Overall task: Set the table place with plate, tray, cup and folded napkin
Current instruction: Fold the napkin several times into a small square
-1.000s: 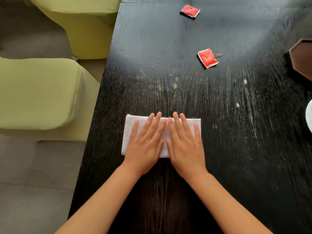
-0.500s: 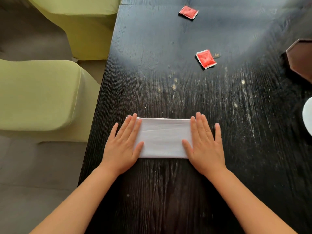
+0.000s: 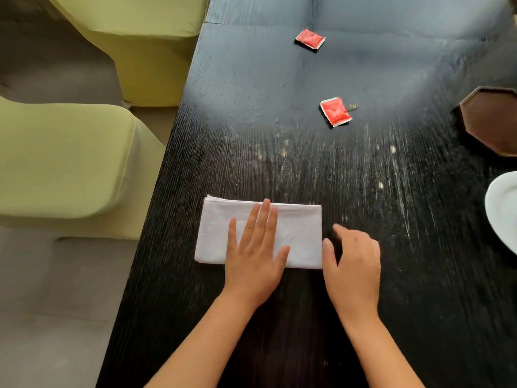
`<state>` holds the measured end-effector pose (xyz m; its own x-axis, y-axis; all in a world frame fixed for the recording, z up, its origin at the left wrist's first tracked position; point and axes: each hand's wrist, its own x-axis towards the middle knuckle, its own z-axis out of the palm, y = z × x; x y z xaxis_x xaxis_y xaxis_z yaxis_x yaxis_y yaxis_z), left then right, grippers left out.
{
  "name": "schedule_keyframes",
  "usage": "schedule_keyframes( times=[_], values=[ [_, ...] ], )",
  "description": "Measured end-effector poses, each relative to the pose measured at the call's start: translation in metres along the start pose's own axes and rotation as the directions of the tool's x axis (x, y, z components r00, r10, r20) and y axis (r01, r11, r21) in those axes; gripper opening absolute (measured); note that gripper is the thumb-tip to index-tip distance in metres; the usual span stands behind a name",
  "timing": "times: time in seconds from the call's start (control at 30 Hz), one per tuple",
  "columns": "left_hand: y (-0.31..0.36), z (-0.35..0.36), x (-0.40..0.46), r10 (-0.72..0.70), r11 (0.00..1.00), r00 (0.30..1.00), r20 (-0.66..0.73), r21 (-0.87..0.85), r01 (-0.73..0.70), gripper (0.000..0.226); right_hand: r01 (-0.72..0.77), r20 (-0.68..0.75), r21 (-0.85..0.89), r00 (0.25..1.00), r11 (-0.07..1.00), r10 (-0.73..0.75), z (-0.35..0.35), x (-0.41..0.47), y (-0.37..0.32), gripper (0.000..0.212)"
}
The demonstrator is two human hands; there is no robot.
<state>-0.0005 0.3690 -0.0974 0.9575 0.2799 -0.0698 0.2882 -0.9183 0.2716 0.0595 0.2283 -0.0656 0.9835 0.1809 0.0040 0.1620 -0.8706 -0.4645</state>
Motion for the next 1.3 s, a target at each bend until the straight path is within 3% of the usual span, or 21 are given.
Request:
schedule_keyframes(
  times=[0.3, 0.5, 0.57, 0.67, 0.9, 0.97, 1.0, 1.07, 1.13, 1.23, 1.3],
  values=[
    [0.003, 0.012, 0.003, -0.049, 0.999, 0.997, 0.057, 0.025, 0.048, 0.071, -0.199, 0.220, 0.038, 0.957, 0.979, 0.186, -0.002, 0.002, -0.015, 0.015],
    [0.002, 0.012, 0.003, -0.048, 0.999, 0.996, 0.069, 0.012, 0.047, 0.072, -0.251, 0.230, 0.039, 0.944, 0.967, 0.236, -0.004, 0.002, -0.025, 0.007],
    [0.002, 0.012, 0.003, -0.045, 0.999, 0.997, 0.066, -0.005, 0.046, 0.073, -0.326, 0.280, 0.122, 0.918, 0.938, 0.282, -0.004, 0.002, -0.026, 0.009],
    [0.000, 0.009, 0.002, -0.019, 0.999, 0.999, 0.046, -0.044, 0.021, 0.075, -0.429, 0.340, 0.285, 0.881, 0.857, 0.328, -0.005, 0.005, -0.026, 0.029],
    [-0.002, 0.003, -0.035, -0.001, 0.965, 0.999, -0.040, -0.261, -0.009, 0.074, -0.457, 0.379, 0.520, 0.881, 0.721, 0.284, -0.011, 0.004, -0.033, 0.025],
    [0.002, -0.008, -0.038, -0.131, 0.850, 0.991, -0.012, -0.515, 0.106, 0.076, -0.427, 0.378, 0.585, 0.896, 0.689, 0.233, -0.014, 0.002, -0.040, 0.024],
    [0.004, -0.016, -0.037, -0.240, 0.726, 0.970, 0.028, -0.658, 0.198, 0.077, -0.403, 0.373, 0.604, 0.905, 0.688, 0.203, -0.015, 0.002, -0.045, 0.024],
    [0.009, -0.036, -0.032, -0.427, 0.355, 0.890, 0.162, -0.875, 0.329, 0.065, -0.345, 0.360, 0.622, 0.923, 0.703, 0.135, -0.016, 0.000, -0.056, 0.026],
    [0.008, -0.052, -0.026, -0.456, 0.057, 0.851, 0.261, -0.945, 0.321, 0.059, -0.287, 0.343, 0.635, 0.937, 0.717, 0.071, -0.014, -0.002, -0.069, 0.028],
    [-0.003, -0.072, -0.017, -0.403, -0.101, 0.856, 0.324, -0.945, 0.311, 0.056, -0.193, 0.311, 0.632, 0.950, 0.751, -0.018, -0.009, -0.008, -0.089, 0.032],
    [-0.008, -0.083, -0.015, -0.385, -0.032, 0.878, 0.285, -0.955, 0.296, 0.036, -0.170, 0.329, 0.632, 0.942, 0.756, -0.064, -0.005, -0.012, -0.100, 0.041]
  ],
)
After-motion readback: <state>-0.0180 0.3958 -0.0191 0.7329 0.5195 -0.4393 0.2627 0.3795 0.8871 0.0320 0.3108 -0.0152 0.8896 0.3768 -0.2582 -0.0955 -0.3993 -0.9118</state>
